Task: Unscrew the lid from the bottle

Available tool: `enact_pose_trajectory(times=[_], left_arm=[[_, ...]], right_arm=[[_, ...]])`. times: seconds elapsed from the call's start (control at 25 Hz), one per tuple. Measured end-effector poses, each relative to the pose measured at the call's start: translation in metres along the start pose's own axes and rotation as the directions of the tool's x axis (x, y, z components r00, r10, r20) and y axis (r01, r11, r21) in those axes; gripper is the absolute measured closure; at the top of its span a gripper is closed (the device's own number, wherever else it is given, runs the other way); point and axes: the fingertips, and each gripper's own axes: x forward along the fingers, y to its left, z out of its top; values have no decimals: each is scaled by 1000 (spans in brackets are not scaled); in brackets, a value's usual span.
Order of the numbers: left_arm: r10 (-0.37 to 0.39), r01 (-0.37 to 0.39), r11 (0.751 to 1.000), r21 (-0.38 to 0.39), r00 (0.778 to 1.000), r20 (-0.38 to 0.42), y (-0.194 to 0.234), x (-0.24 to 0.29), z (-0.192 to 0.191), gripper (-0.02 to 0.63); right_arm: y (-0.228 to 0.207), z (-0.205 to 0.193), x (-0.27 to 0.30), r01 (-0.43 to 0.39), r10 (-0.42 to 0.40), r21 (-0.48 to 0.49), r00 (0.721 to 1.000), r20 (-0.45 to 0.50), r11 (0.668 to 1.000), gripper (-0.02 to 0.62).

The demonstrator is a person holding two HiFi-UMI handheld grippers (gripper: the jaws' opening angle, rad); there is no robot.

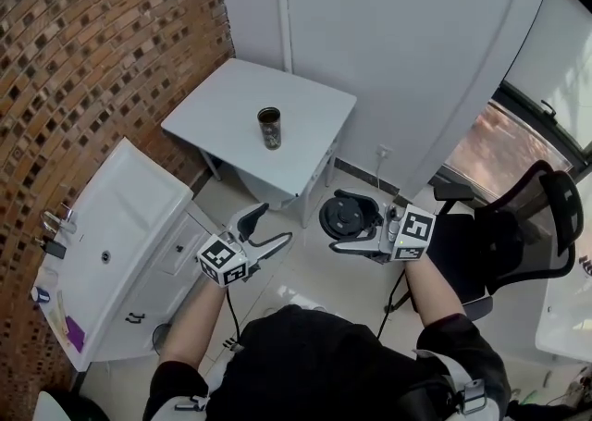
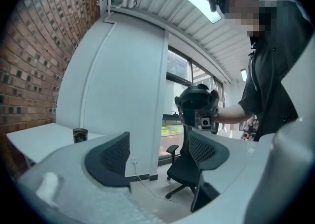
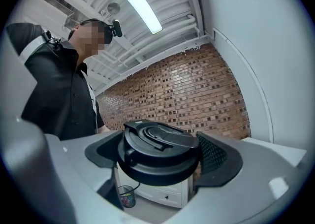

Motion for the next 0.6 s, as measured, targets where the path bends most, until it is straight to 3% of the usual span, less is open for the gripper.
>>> enact_pose_trajectory(times=[0.16,0.2,0.24,0.28,0.4,0.6], left_arm=[[-28,28,999,47,1000,3,-6,-26,12,251],[-31,31,998,59,1000,-1,-3,-32,12,316],[-33,33,998,60,999,0,-2,-38,12,488],[-35,35,998,48,999,6,-1,-43,11,604],[-45,45,999,2,999,16,1,-52,11,604],[-47,47,999,-2,999,13,13,-57,6,604]], right_arm=[[-1,6,18,28,-28,-11,999,45,1000,132],[-1,7,26,29,-29,-13,998,52,999,133],[1,6,33,27,-27,-9,998,54,1000,132],[3,4,39,25,-24,-2,998,54,1000,133],[1,-3,45,26,-26,3,998,57,1000,132],[-2,-4,50,39,-39,6,998,57,999,133]])
